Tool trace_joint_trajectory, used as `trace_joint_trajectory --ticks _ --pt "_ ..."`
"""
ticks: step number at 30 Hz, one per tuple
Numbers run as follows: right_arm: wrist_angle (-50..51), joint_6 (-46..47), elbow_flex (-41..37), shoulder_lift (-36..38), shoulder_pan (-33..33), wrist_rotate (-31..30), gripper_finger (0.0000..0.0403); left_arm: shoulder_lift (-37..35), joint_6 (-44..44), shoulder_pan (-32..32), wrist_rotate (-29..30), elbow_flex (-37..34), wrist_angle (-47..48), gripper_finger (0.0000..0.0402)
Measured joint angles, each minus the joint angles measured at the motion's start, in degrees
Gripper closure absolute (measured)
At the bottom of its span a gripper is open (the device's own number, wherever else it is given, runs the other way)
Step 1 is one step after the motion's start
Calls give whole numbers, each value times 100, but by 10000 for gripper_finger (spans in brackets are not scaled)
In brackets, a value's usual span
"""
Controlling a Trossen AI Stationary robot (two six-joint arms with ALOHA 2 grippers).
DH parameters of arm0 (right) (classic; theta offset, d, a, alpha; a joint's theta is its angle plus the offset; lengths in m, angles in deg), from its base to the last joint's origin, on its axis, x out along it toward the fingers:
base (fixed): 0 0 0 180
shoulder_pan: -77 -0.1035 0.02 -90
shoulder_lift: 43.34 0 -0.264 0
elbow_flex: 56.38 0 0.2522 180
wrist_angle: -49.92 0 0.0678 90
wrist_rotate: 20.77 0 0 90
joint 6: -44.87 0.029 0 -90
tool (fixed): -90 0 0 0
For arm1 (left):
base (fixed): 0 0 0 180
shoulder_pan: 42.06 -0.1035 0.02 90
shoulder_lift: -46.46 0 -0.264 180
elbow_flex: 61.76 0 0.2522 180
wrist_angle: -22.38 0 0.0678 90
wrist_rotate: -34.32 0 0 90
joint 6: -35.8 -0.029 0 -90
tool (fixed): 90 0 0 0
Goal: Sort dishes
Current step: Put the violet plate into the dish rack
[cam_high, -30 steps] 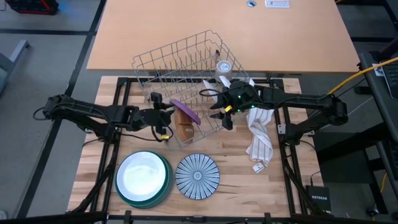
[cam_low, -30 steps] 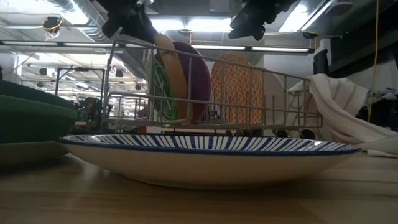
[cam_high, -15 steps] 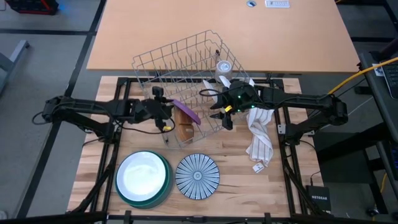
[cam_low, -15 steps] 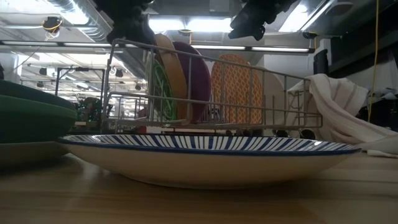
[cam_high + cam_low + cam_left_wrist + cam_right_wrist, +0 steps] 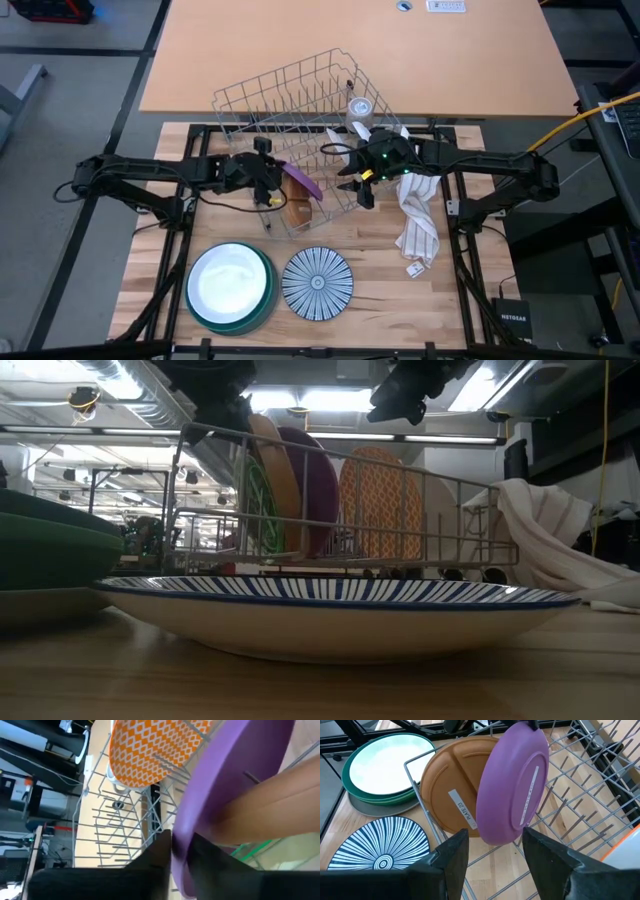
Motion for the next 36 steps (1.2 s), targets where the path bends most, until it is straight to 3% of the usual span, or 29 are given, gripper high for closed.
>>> trace_joint_trajectory --ticks 3,14,21,28,36 --pt "2 0 0 0 0 -1 212 2 -60 15 52 0 -63 391" --pt "30 -14 11 30 0 -269 212 0 -1376 402 518 1 -1398 397" --pt "422 -184 566 40 -1 -504 212 -4 -2429 436 492 2 -2405 400" --pt "1048 -214 1338 48 -1 -563 212 -7 -3054 267 -5 4 -3249 400" --pt "1246 -365 1739 52 0 -854 212 -7 -3000 -293 -1100 4 -3314 401"
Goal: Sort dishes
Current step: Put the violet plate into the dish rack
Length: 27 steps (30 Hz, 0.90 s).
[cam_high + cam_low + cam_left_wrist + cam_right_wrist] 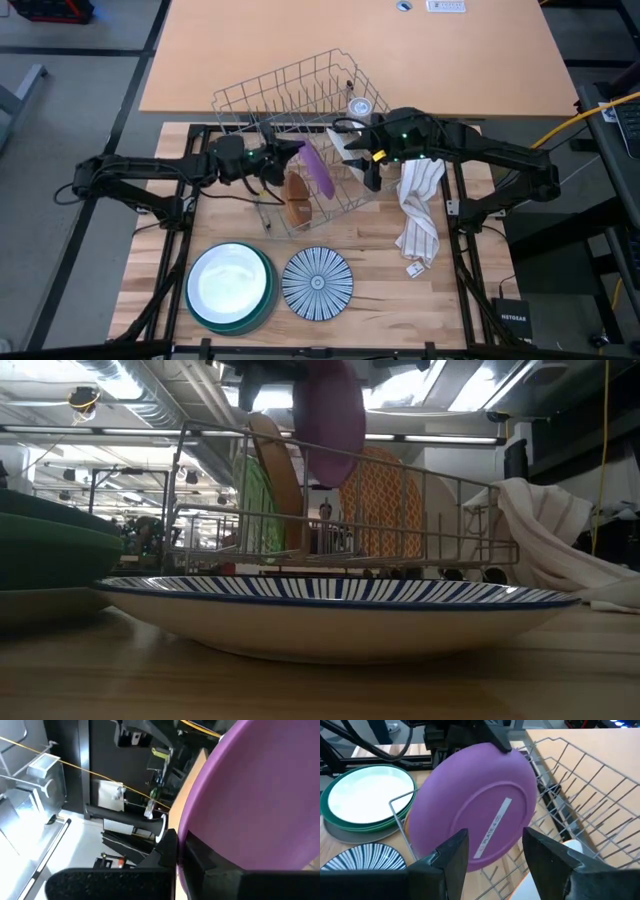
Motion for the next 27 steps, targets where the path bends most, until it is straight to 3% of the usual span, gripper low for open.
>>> trace_joint_trajectory --ticks 11,17,27 --pt "3 -2 6 -5 5 2 212 415 205 -758 -1079 9 -301 401" --pt "7 -2 6 -7 5 4 212 926 76 -927 -1224 9 -1097 402" --pt "31 -143 8 -9 5 2 212 984 180 -1012 -1255 9 -812 402"
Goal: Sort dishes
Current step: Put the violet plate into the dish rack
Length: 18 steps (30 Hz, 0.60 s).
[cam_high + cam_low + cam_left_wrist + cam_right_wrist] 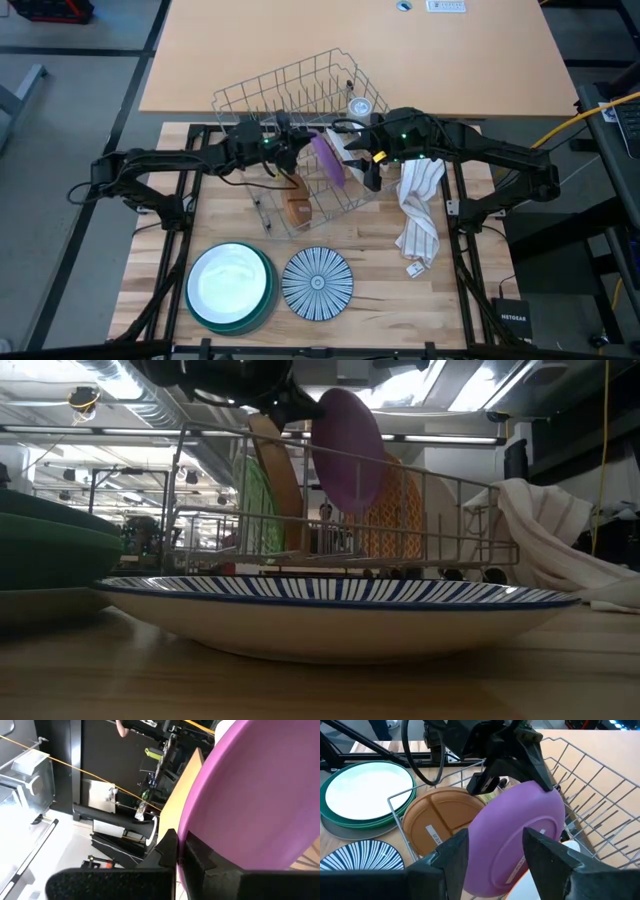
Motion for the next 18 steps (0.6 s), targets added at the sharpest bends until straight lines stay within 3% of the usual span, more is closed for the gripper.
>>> trace_joint_trajectory --ticks 10,18 --pt "4 -5 0 0 -2 6 212 -15 -200 -100 -395 11 966 390" --pt "4 -5 0 -2 -2 6 212 -11 -363 -70 -410 0 615 396"
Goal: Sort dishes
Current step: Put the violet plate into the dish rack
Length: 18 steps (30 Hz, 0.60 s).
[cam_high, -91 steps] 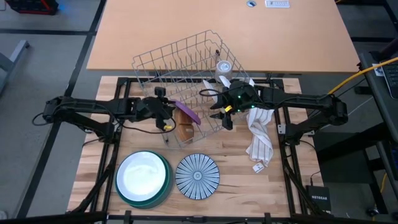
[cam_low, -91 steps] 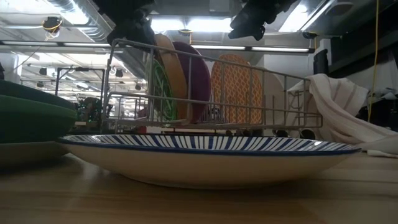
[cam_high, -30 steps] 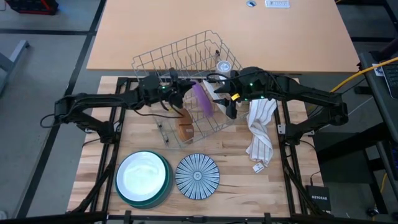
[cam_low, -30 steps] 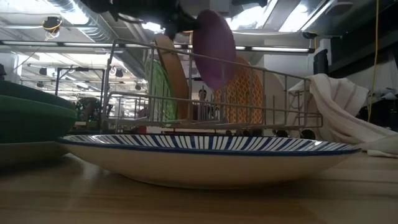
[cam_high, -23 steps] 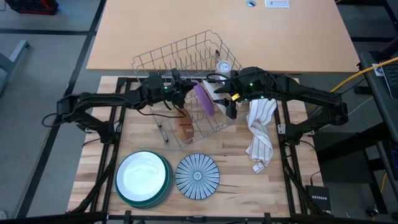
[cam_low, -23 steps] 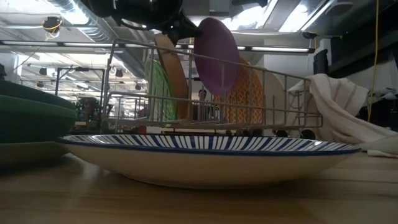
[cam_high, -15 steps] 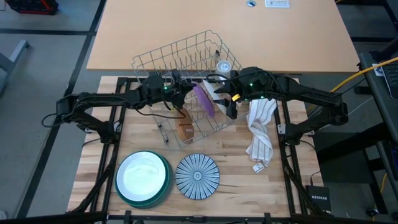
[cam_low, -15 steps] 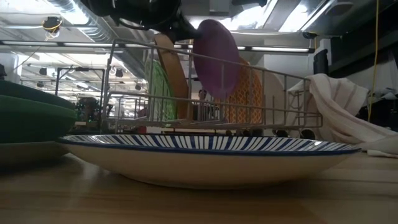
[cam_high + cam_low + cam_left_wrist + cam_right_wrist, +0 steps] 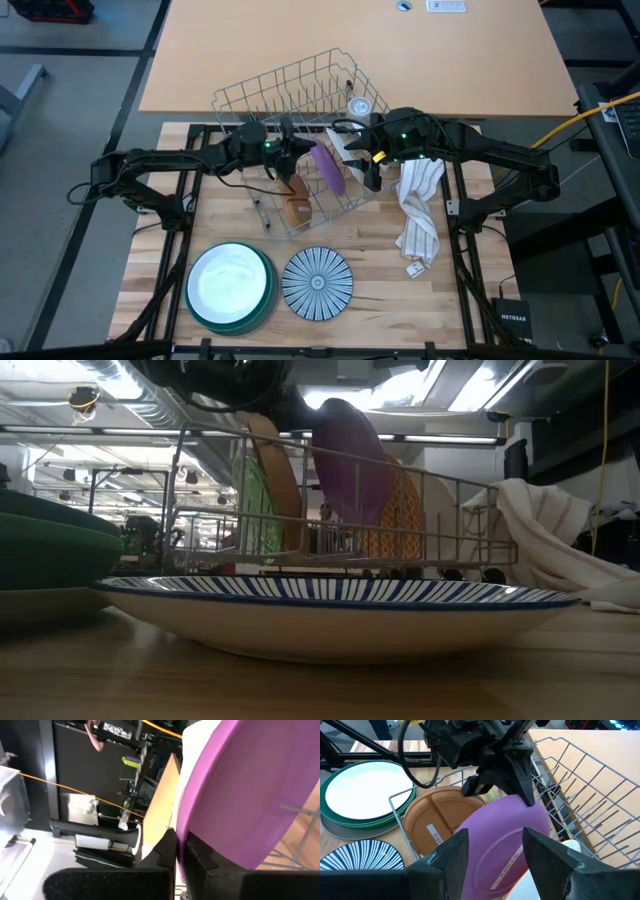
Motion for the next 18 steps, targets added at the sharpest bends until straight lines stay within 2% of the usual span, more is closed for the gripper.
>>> trace_joint_trajectory --ticks 6,13,18 --pt "0 0 0 0 0 0 212 3 144 -32 -162 -2 -97 398" --pt "-2 0 0 -2 0 2 212 9 132 -99 -425 -11 -710 400" --pt "-2 0 0 -2 0 1 212 65 243 -289 -927 -10 -740 400"
